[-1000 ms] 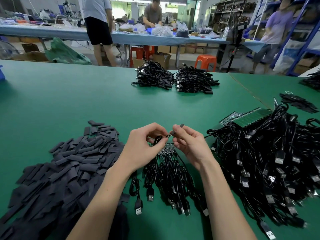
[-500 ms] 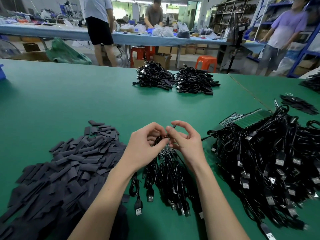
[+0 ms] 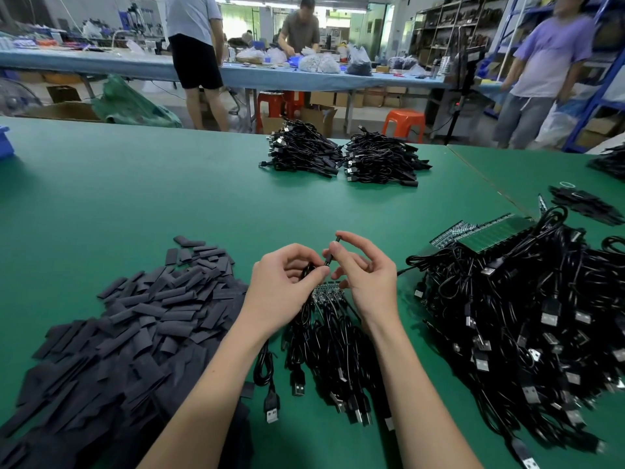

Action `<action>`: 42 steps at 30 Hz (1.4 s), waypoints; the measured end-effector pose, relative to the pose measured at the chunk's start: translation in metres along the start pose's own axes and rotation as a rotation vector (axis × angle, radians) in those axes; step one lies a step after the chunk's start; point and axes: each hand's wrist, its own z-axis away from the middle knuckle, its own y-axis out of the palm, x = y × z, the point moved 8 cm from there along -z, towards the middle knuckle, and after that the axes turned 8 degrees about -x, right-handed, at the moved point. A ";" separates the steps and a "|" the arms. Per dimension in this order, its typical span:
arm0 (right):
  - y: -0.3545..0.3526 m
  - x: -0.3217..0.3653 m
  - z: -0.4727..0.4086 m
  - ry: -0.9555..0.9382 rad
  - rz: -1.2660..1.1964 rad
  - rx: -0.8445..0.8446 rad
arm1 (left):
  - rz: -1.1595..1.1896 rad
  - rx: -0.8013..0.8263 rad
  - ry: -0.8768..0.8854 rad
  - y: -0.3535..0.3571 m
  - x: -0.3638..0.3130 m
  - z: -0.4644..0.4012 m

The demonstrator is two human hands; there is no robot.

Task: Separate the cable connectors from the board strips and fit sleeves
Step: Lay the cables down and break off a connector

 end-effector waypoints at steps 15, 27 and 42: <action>-0.002 -0.003 0.000 0.130 -0.108 0.059 | -0.009 0.007 0.010 0.001 -0.003 0.001; -0.002 -0.012 0.002 0.337 -0.184 0.143 | -0.104 -0.009 0.107 0.000 -0.007 0.003; 0.001 -0.014 0.004 0.247 -0.091 0.152 | -0.164 -0.050 0.174 -0.004 -0.009 -0.001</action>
